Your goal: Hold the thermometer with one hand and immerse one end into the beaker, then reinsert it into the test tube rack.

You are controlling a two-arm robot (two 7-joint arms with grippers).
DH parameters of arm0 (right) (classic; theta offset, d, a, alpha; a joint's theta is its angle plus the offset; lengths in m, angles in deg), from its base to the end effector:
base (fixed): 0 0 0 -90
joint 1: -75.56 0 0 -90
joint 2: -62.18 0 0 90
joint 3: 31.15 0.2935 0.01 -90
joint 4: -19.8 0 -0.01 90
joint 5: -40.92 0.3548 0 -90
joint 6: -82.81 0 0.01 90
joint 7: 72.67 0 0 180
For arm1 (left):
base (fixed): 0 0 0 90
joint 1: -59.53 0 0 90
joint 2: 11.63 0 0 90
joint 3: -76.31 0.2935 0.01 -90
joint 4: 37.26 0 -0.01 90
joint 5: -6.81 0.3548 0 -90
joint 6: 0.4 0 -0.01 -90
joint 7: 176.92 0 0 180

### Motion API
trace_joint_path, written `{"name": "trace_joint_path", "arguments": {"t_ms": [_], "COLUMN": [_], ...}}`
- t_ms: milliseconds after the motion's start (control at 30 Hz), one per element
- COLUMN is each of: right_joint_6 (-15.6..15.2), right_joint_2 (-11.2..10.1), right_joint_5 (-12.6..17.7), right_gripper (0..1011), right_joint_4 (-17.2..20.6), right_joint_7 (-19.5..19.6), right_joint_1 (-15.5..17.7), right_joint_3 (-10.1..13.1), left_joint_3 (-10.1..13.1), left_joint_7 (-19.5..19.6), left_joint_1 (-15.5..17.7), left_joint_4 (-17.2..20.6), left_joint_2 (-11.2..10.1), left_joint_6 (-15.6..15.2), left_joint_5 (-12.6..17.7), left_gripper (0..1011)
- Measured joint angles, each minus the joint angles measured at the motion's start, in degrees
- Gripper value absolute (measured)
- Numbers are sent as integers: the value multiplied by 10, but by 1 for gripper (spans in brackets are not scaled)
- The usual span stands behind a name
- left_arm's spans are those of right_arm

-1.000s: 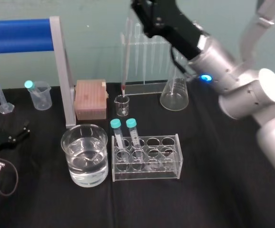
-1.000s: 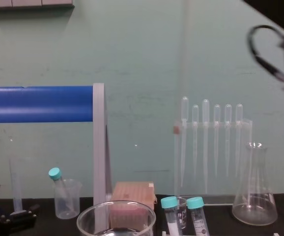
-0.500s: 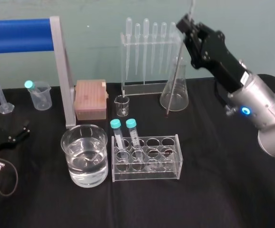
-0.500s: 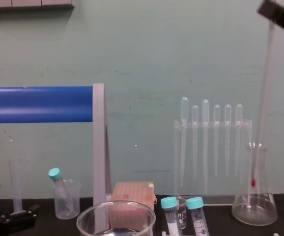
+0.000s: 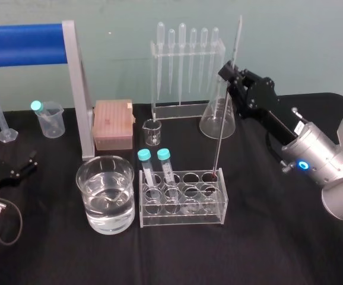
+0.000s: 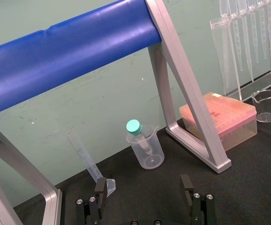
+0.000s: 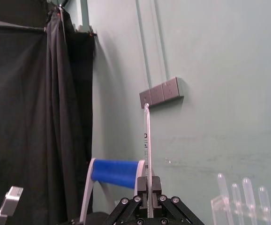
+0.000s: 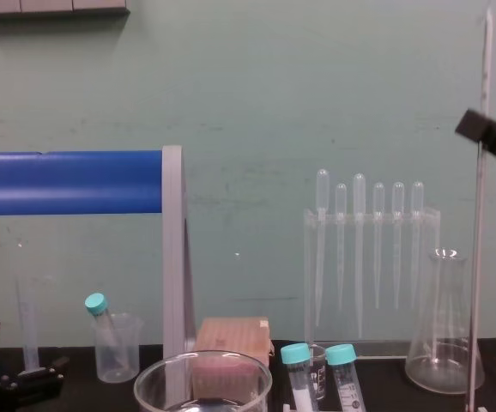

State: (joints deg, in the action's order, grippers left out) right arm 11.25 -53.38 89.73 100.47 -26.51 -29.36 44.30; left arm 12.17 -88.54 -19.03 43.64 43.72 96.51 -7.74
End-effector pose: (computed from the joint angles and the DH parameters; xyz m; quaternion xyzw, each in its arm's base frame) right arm 0.4387 -0.0741 -0.2598 0.2318 -0.0577 -0.3380 0.9103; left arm 0.4022 0.0725 -0.3138 0.1414 -0.1325 0.5800 0.7913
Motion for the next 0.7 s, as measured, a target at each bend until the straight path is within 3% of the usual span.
{"name": "trace_joint_path", "arguments": {"t_ms": [700], "right_joint_6": [-13], "right_joint_2": [10], "right_joint_5": [-27], "right_gripper": [57], "right_joint_4": [-64], "right_joint_7": [-25], "right_joint_1": [-20], "right_joint_3": [-29], "left_joint_3": [0], "left_joint_7": [0], "left_joint_1": [0], "left_joint_4": [0], "left_joint_2": [0], "left_joint_6": [0], "left_joint_5": [0], "left_gripper": [1008]}}
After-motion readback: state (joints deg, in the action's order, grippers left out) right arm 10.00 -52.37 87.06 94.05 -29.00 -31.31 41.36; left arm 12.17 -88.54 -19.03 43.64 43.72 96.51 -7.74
